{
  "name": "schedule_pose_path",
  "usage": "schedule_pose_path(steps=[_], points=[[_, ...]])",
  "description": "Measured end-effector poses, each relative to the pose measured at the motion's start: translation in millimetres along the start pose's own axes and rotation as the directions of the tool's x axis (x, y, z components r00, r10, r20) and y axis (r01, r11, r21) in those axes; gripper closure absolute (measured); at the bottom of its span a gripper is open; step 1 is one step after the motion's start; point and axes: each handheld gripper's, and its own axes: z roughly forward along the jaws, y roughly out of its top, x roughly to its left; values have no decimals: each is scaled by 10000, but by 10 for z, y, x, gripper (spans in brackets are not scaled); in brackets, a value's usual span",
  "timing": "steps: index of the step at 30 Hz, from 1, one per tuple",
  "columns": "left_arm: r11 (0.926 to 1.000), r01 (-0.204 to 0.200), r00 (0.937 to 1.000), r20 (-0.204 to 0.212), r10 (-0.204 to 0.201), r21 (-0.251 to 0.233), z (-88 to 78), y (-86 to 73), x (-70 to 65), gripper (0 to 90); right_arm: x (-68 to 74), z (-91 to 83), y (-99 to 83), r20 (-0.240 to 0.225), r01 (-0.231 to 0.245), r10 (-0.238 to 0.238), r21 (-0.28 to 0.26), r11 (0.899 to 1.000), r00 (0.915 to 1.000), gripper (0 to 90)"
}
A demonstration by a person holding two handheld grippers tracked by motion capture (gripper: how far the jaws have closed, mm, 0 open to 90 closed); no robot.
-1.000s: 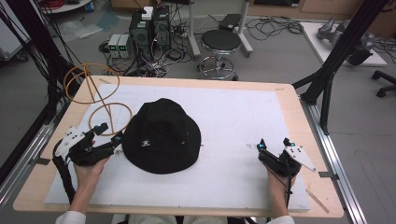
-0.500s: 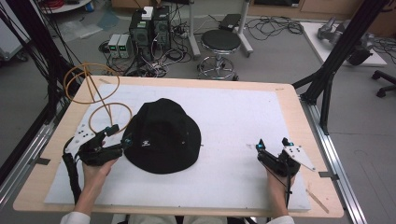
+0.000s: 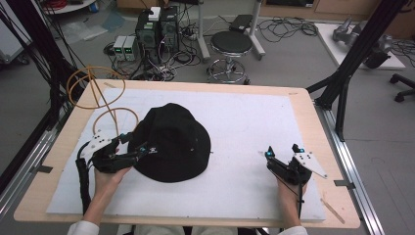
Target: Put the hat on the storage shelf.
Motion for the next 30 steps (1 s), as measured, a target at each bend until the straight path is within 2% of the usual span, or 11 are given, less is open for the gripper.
schedule_pose_path(steps=[1,8,12,15,16,20,25,30], points=[[9999,-37,10000,-84,37,96,12,4,-8,255,7,2,1,-22,-58,58,25,10000,10000,101],[9989,-136,9996,260,125,452,152,9,-85,257,8,24,7,-36,-72,72,15,10000,10000,102],[9984,-174,9995,282,159,539,187,6,-94,267,11,30,12,-78,-153,153,13,9999,9999,102],[9983,-83,9998,200,72,579,232,-3,-81,289,15,45,16,-116,-172,172,39,9998,9998,101],[9973,-101,9998,167,89,723,272,-11,-82,293,23,45,18,-134,-211,212,69,9998,9997,101],[9967,-256,9997,-39,259,769,343,-16,-100,296,44,47,23,-189,-181,182,77,9998,9997,101],[9961,-273,9996,17,273,841,408,-12,-124,329,37,46,28,-179,-225,226,26,9997,9996,101],[9938,-382,9990,-186,404,1043,501,-28,-150,350,22,46,28,-156,-284,285,21,9996,9995,101]])
